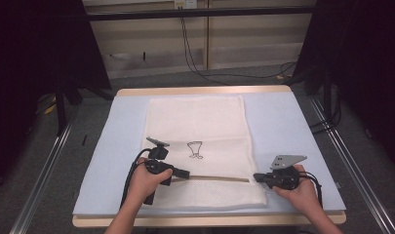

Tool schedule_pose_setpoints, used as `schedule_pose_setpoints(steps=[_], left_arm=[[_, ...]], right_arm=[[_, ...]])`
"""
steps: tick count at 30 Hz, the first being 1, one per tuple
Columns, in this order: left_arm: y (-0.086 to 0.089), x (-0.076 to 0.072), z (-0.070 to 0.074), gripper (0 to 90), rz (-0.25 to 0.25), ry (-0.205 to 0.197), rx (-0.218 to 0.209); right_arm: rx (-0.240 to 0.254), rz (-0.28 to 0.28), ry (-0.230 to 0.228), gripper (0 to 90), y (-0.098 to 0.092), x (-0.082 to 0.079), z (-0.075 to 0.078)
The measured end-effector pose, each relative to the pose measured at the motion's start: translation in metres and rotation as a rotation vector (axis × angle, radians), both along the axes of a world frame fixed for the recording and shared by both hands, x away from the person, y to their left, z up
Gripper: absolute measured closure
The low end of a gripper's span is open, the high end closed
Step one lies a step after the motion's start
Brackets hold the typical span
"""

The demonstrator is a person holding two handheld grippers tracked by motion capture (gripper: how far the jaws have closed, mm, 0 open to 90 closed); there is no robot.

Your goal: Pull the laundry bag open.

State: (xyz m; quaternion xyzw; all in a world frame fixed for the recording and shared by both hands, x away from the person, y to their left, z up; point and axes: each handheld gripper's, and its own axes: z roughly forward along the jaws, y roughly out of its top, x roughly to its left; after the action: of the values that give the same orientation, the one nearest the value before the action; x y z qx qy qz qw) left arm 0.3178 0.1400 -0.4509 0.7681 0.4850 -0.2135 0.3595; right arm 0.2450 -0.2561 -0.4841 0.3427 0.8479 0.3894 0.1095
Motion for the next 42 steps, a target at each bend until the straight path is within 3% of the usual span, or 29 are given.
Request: schedule_pose_setpoints(steps=[15, 21, 42], left_arm=[[0.027, -0.004, 0.000, 87.3, 0.052, 0.014, -0.019], [0.037, -0.005, 0.000, 87.2, 0.049, 0.006, -0.010], [0.055, -0.013, 0.001, 87.2, 0.091, -0.011, -0.021]], right_arm=[[0.004, 0.003, -0.006, 90.0, -0.001, 0.000, -0.001], [-0.002, 0.002, -0.008, 90.0, -0.001, 0.000, 0.000], [-0.014, 0.009, -0.009, 90.0, 0.001, 0.000, 0.001]])
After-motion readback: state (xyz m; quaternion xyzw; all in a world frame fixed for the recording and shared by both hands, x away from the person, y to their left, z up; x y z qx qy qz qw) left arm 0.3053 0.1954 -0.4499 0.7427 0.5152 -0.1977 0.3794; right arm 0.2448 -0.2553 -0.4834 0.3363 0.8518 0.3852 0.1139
